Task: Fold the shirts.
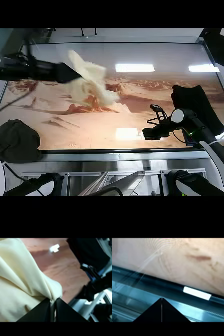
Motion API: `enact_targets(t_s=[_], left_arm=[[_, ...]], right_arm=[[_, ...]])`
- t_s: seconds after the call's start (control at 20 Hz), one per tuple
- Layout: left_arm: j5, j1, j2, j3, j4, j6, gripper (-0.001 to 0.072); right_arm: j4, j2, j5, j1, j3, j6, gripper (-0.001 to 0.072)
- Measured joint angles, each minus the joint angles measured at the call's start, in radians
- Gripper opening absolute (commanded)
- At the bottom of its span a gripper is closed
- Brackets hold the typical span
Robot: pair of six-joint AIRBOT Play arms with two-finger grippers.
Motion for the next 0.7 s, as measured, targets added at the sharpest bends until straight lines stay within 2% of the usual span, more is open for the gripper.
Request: enact_targets(t_s=[0.2,0.25,0.3,0.35,0.5,0.7], left_arm=[[0.046,-0.198,0.031,-0.185,0.129,-0.019,0.0016],[0.069,-0.229,0.034,-0.227,0.173,-0.03,0.0077],[0.094,-0.251,0.035,-0.268,0.212,-0.038,0.0516],[0.114,-0.263,0.035,-0.299,0.24,-0.045,0.069],[0.134,-0.256,0.031,-0.357,0.293,-0.062,0.0688],[0.079,-0.175,0.043,-0.399,0.319,-0.084,0.0687]], right_arm=[[-0.077,0.001,0.045,-0.001,0.0,-0.01,0.0017],[-0.093,0.001,0.051,-0.003,0.003,-0.01,0.0017],[-0.106,0.002,0.057,-0.008,0.008,-0.01,0.0017],[-0.117,0.002,0.062,-0.017,0.017,-0.01,0.0017],[-0.133,0.002,0.071,-0.072,0.076,-0.005,0.0017],[-0.144,0.005,0.072,-0.176,0.183,-0.021,0.0018]])
